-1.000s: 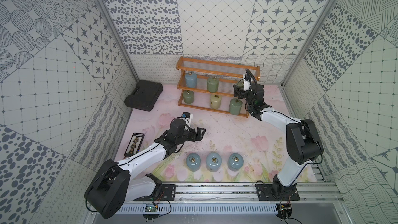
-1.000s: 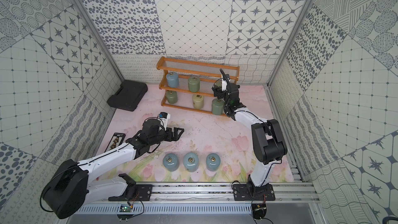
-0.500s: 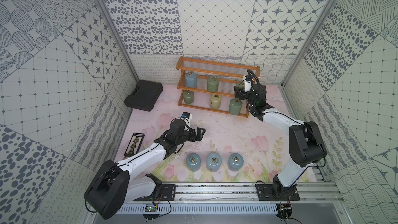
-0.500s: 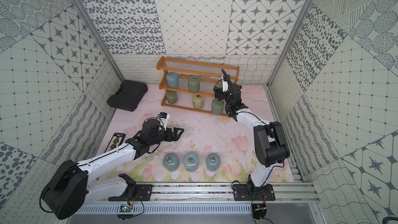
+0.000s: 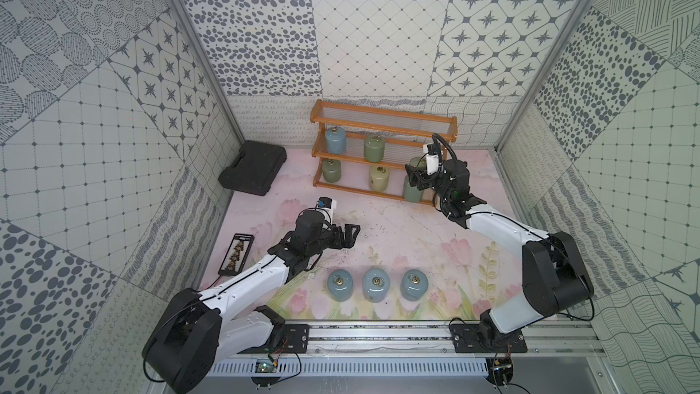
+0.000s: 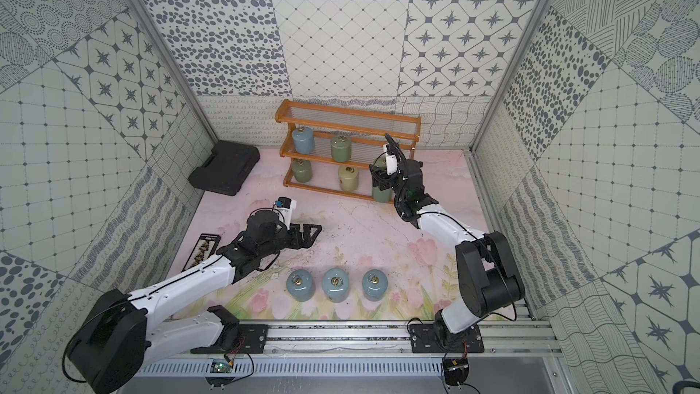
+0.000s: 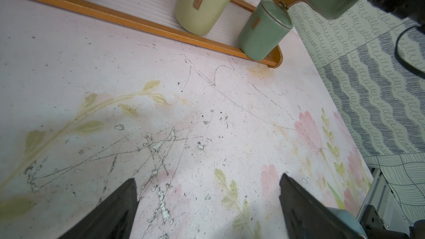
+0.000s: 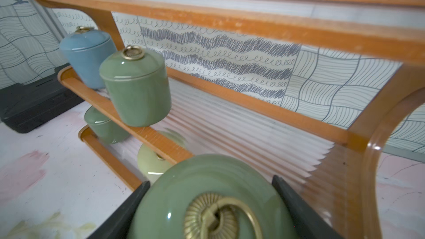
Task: Remove the tea canisters from the shelf
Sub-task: Pick up the tea canister from the shelf, then place the tea canister at the center of the board.
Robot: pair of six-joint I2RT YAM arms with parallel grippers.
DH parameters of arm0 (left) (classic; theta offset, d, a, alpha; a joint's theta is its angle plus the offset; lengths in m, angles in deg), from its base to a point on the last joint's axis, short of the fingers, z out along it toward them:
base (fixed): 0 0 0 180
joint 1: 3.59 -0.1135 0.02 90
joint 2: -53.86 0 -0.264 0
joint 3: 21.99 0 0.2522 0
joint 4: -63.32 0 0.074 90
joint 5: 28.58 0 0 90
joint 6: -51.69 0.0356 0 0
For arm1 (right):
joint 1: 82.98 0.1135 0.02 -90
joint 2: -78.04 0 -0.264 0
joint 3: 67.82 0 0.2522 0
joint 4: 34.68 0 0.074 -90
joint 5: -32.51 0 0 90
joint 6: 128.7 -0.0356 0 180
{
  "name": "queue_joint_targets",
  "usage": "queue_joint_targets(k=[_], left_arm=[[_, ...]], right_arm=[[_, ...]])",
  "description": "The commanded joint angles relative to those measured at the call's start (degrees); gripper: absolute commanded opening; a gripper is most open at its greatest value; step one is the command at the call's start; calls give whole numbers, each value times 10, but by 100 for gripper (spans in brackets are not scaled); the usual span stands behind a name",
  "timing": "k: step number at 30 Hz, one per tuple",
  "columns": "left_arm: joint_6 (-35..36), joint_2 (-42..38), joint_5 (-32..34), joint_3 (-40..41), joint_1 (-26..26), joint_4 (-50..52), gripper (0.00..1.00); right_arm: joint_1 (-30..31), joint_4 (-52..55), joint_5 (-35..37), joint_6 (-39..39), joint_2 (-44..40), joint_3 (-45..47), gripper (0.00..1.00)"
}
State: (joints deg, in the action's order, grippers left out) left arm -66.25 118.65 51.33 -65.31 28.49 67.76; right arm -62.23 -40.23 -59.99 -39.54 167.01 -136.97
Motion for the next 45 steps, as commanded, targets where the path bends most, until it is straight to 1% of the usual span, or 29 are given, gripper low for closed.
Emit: queue_joint_targets(k=[1, 11, 18, 25, 30, 38, 45], left_arm=[[16, -19, 9, 0, 2, 19, 100], [38, -77, 12, 3, 2, 77, 100], [42, -127, 8, 12, 2, 124, 100], [44, -169, 19, 28, 1, 140, 100], [47, -172, 24, 30, 2, 139, 100], [48, -158, 16, 37, 2, 127, 100], [49, -156, 16, 39, 2, 127, 100]], right_arm=[[20, -39, 7, -9, -39, 18, 76], [90, -32, 59, -13, -112, 106, 76], [130, -38, 93, -39, -162, 191, 76], [159, -46, 123, -64, -193, 253, 76], [171, -47, 131, -75, -197, 278, 76], [180, -78, 138, -96, -184, 312, 76], [181, -117, 112, -100, -160, 325, 76]])
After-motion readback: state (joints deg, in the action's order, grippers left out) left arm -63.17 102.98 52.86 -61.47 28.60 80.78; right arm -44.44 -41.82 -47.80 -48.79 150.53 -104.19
